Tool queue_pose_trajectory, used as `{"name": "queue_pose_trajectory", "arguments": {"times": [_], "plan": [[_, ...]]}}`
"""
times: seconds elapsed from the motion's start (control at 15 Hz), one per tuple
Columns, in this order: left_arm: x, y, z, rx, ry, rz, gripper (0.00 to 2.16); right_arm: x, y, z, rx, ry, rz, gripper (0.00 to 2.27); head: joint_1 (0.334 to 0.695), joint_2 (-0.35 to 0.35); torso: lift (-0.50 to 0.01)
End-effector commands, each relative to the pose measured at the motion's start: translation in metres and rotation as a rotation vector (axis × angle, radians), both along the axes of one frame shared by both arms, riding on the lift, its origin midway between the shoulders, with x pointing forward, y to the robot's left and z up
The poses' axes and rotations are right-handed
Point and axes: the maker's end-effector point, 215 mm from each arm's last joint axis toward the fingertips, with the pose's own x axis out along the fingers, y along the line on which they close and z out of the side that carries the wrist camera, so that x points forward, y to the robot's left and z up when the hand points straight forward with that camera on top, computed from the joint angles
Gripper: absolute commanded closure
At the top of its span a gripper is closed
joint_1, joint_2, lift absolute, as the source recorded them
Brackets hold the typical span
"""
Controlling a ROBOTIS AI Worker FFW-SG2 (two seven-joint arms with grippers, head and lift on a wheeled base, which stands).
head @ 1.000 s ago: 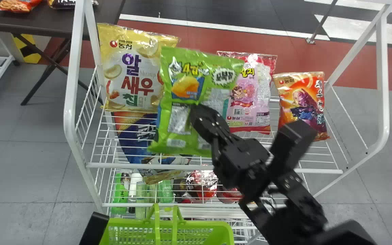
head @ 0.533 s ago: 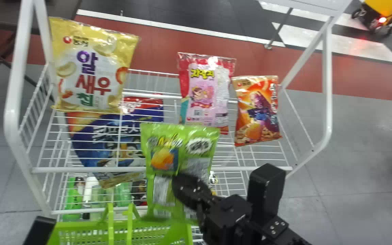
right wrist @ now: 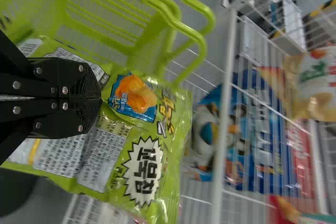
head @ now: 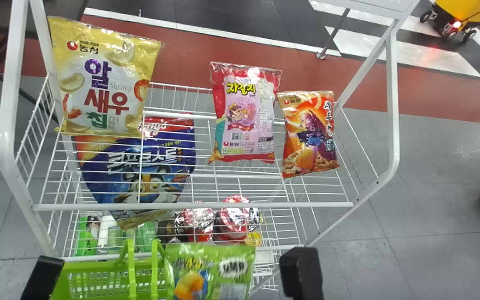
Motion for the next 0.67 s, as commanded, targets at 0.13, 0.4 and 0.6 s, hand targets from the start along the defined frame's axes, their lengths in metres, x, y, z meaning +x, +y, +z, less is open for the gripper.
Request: {"name": "queue_pose_trajectory", "arguments": {"times": [0.13,0.4,0.6], "plan": [[-0.001,-0.002,0.002,-0.005,-0.001,-0.006,1.79,-0.008,0.026,-0.022,0.04,0.023,0.03,2.22,0.695,-0.35,-0.015],[-0.004,-0.002,0.002,-0.003,0.004,-0.008,1.79,0.024,0.029,-0.024,0.066,-0.058,0.004,0.71,0.695,-0.35,-0.015],[-0.006,-0.001,0.003,-0.002,0.01,-0.005,1.79,0.006,0.019,-0.037,0.023,0.052,0.027,0.0,0.695,-0.349,-0.015]]}}
